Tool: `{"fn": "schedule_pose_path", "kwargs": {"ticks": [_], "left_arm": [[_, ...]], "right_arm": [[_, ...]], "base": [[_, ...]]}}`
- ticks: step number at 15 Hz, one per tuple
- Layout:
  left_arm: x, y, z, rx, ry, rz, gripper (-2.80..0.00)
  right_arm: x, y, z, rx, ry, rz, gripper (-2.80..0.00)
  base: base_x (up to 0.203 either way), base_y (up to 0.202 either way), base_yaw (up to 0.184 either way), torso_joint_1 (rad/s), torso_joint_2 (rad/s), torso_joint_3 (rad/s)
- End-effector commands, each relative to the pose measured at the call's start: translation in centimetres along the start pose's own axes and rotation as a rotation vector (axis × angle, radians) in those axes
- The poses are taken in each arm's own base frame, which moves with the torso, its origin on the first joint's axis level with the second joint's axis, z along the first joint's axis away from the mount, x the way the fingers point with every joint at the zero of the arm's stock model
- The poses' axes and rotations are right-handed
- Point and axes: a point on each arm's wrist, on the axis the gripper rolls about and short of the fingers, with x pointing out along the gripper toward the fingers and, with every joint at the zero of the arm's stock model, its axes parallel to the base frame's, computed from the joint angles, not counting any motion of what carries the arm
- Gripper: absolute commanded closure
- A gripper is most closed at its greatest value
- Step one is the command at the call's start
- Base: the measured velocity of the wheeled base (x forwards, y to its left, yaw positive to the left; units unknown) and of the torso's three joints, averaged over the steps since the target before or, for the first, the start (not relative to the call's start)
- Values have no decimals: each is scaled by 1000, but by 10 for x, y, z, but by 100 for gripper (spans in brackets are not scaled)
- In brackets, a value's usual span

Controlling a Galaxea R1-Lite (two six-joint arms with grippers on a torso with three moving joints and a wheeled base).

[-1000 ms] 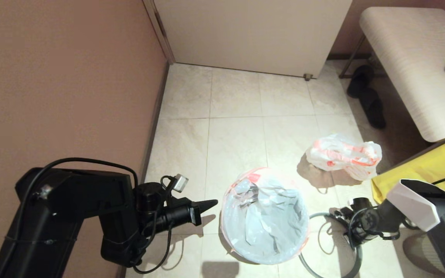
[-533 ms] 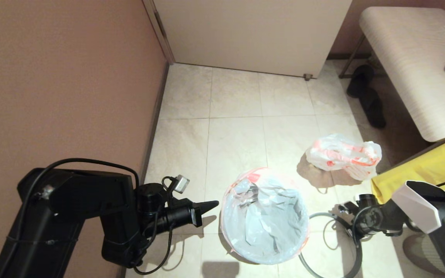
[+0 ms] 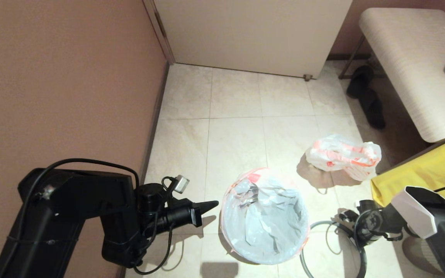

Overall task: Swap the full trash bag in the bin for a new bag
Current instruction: Place the trash can ring on the trash can

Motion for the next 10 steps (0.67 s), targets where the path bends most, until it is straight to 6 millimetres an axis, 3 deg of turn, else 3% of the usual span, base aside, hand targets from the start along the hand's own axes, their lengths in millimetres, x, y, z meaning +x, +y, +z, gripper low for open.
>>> {"fn": "schedule_pose_path", "kwargs": {"ticks": [1, 3, 5, 7, 10], "left_arm": [[0, 0, 1, 7, -10, -6, 0], [0, 0, 1, 8, -11, -5, 0], [-1, 0, 3, 19, -27, -6, 0], [-1, 1, 2, 19, -28, -5, 0], [-1, 1, 1, 23, -28, -1, 0]], "right_arm": [[-12, -5, 5, 7, -12, -5, 0], [-45, -15, 14, 32, -44, -13, 0], [-90, -24, 20, 77, -80, -11, 0], [-151, -30, 16, 173, -116, -17, 0], [-250, -30, -7, 272, -226, -48, 0]], "base": [[0, 0, 0, 0, 0, 0], [0, 0, 0, 0, 0, 0], [0, 0, 0, 0, 0, 0], [0, 0, 0, 0, 0, 0], [0, 0, 0, 0, 0, 0]]}}
